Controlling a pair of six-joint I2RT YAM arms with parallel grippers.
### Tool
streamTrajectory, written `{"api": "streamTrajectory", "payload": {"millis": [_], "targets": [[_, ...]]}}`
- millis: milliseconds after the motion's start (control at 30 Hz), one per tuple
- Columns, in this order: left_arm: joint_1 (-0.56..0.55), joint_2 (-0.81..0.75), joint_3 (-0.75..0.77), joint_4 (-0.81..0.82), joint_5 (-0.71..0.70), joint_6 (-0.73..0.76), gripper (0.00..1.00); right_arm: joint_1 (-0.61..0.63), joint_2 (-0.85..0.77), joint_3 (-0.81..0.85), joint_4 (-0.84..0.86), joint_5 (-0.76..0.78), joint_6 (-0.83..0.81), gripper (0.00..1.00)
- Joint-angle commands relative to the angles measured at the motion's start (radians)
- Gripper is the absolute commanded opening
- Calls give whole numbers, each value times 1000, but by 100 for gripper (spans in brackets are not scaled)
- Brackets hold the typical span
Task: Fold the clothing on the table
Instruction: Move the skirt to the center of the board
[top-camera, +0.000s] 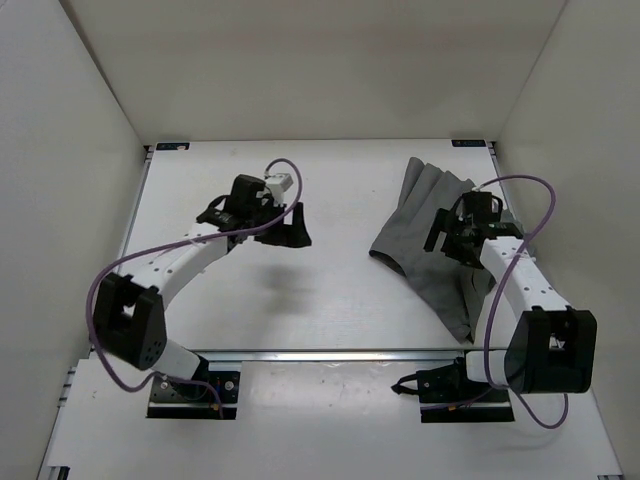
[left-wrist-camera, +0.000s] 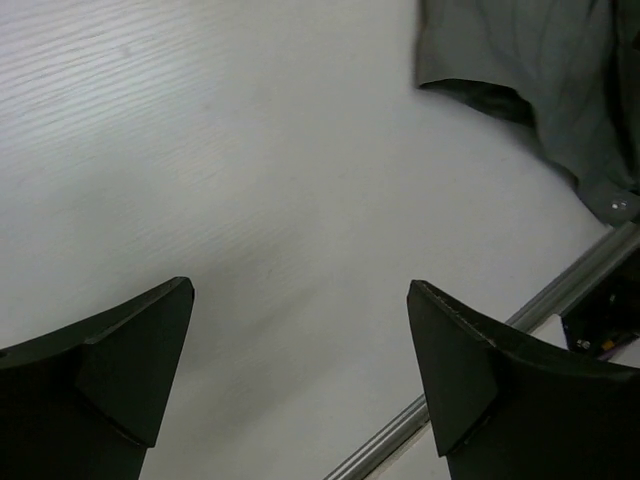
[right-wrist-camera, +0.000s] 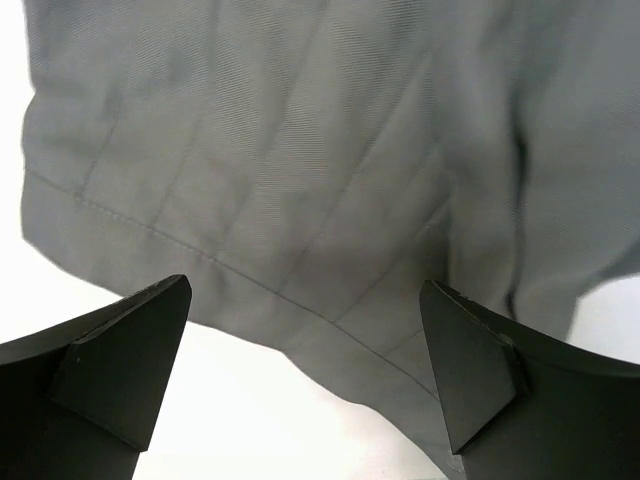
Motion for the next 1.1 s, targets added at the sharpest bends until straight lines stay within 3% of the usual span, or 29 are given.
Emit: {"api": "streamTrajectory", "payload": {"millis": [0,200,367,467,600,833,1067], "targets": [[-65,114,62,171,129,-54,99,-47,-69,9,-49,54,-1,96],[-103,266,127,292,229,-126,95,-139,-171,-100,-17,-46,-18,96],[-97,271,119,309,249,-158,94,-64,-82,-57,-107,145,11,99],[-67,238,73,338,255,-171,94,-134,-68,-107,-72,47,12,99],[-54,203,39,344,254,-166,95,-118,-105,-182,23,31,46,95],[-103,272,65,426,286,-180,95,-91,-7,-152,-52,103,42,87],[-186,454,175,531,269,-232,98,-174,-160,-176,-75,48,11,85]]}}
